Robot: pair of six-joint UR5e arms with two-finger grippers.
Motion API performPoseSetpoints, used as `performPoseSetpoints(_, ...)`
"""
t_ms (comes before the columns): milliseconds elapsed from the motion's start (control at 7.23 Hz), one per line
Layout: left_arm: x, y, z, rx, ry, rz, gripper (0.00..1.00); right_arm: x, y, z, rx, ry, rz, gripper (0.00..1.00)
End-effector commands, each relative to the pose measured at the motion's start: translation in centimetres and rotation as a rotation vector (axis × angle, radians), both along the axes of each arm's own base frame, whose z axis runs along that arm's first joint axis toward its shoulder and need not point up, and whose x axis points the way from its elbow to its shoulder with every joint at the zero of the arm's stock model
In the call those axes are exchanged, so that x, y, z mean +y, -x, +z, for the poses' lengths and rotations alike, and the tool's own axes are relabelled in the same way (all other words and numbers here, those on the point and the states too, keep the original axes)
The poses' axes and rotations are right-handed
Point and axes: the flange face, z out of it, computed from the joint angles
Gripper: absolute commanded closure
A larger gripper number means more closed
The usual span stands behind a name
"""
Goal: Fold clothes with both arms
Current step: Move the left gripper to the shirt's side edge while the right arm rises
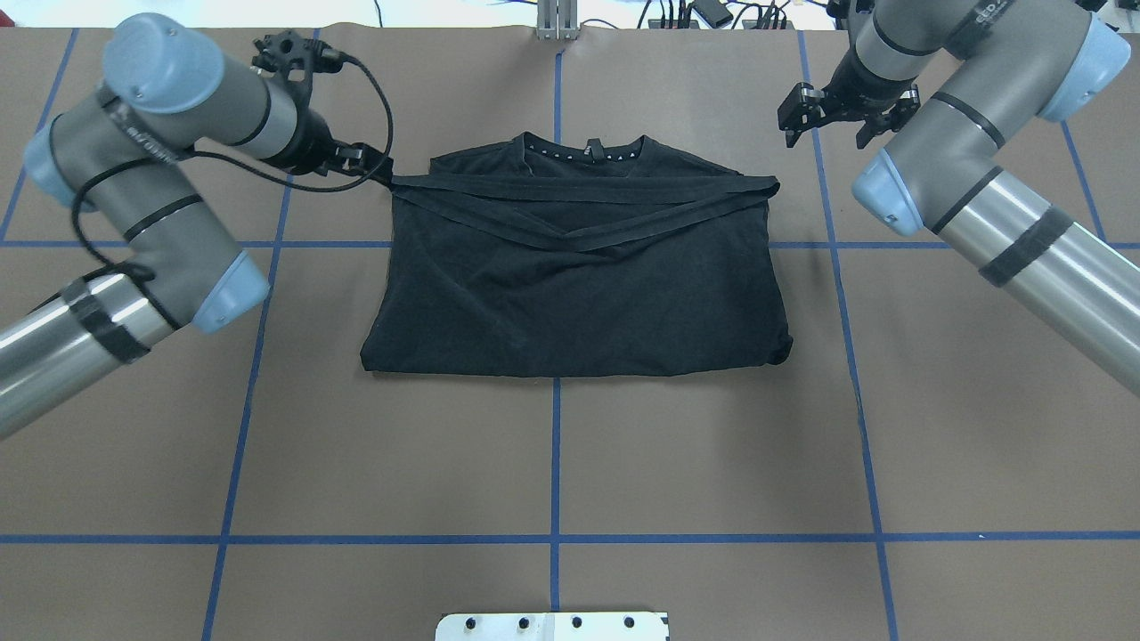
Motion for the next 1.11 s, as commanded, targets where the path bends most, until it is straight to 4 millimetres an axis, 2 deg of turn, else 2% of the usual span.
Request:
performPoseSetpoints(0,7.6,0.8,2.1,0.038,0.021,0.098,0.0,2.0,-1.2,0.1,-0.016,-0.025,-0.012,0.01)
performPoseSetpoints(138,11.6,-0.8,3.3,0.08,0.035,0.132,0.0,2.0,-1.2,0.0,-0.016,-0.026,-0.012,0.01)
performPoseSetpoints(276,14.7,-3.2,3.9,0.147,0.081,0.144,0.0,2.0,-1.2,0.0,-0.016,-0.026,-0.012,0.01)
performPoseSetpoints(415,16.8,-4.2,5.2,0.17,0.073,0.16,0.0,2.0,-1.2,0.0,-0.016,-0.026,-0.012,0.01)
performPoseSetpoints(553,17.7,-5.1,5.9,0.175,0.082,0.136,0.0,2.0,-1.2,-0.1,-0.017,-0.028,-0.012,0.01)
performPoseSetpoints(691,17.5,-6.0,6.5,0.166,0.089,0.112,0.02,2.1,-1.1,-0.2,-0.019,-0.03,-0.013,0.01)
performPoseSetpoints(968,17.2,-6.4,6.3,0.169,0.09,0.109,0.4,2.1,-1.2,-0.4,-0.021,-0.031,-0.011,0.01)
